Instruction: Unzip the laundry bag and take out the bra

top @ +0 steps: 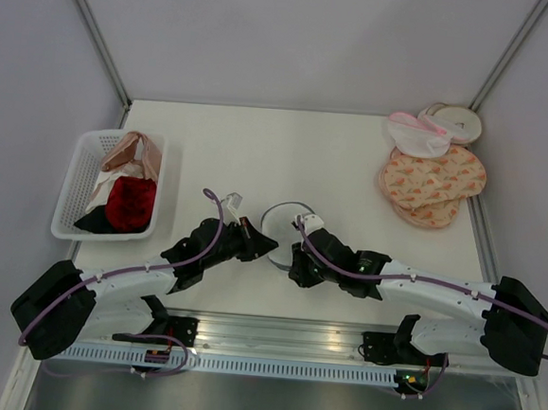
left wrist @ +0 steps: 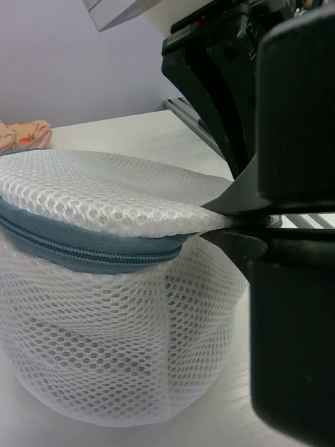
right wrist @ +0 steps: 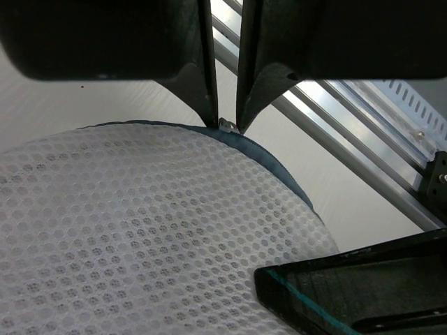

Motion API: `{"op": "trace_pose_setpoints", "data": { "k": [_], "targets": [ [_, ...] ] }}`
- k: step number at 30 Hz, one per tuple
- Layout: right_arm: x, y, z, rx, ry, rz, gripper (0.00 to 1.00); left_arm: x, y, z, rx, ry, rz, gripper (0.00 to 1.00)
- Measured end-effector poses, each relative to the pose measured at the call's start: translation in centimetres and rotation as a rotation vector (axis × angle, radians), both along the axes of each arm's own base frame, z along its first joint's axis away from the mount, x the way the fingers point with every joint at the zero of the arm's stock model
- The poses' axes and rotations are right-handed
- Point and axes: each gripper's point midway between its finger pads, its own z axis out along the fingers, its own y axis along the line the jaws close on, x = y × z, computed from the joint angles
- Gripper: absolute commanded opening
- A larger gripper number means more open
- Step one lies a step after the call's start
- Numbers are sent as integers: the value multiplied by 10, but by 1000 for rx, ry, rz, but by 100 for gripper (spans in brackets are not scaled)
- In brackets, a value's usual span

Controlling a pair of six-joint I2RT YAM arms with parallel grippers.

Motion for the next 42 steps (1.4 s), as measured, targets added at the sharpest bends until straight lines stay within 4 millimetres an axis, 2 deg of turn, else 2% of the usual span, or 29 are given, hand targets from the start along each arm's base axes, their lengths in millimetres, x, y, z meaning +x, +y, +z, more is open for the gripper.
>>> {"op": "trace_pose_setpoints", "data": {
  "k": [3,7,8,17,22,27,31,32,33,35,37,38,40,42],
  "targets": [
    [0,-4,-5,-27,5,-3,15,-1,-1,0,-1,1,-6,2],
    [1,-10,-8,-55,1,-16,1,-2,-1,0,-2,3,-10,2],
    [1,-14,-9,-68,-1,-23,0,-2,-1,0,-2,3,-10,2],
    [14,-49,4,-184,-71,-132,0,-2,-3,3,9,-16,-30,2],
    [28,-73,5,-313,-126,-228,0,-3,-12,11,49,-55,-119,2],
    [35,-85,-3,-413,-145,-261,0,9,-34,24,138,-123,-265,2],
    [34,-83,3,-386,-148,-253,0,29,-46,27,225,-168,-332,3],
    [34,-80,6,-366,-149,-248,0,36,-47,26,247,-172,-332,12],
    [34,-78,9,-347,-153,-245,0,43,-49,26,265,-176,-327,36],
    [33,-72,15,-296,-154,-232,0,57,-46,22,307,-176,-294,56],
    [32,-63,20,-249,-156,-218,1,69,-35,17,355,-162,-213,88],
    [32,-59,22,-229,-153,-210,1,74,-29,16,371,-153,-170,98],
    [31,-52,22,-201,-146,-193,0,75,-13,15,383,-132,-80,100],
    [29,-44,20,-177,-134,-170,0,67,4,17,372,-118,-9,100]
  ]
}}
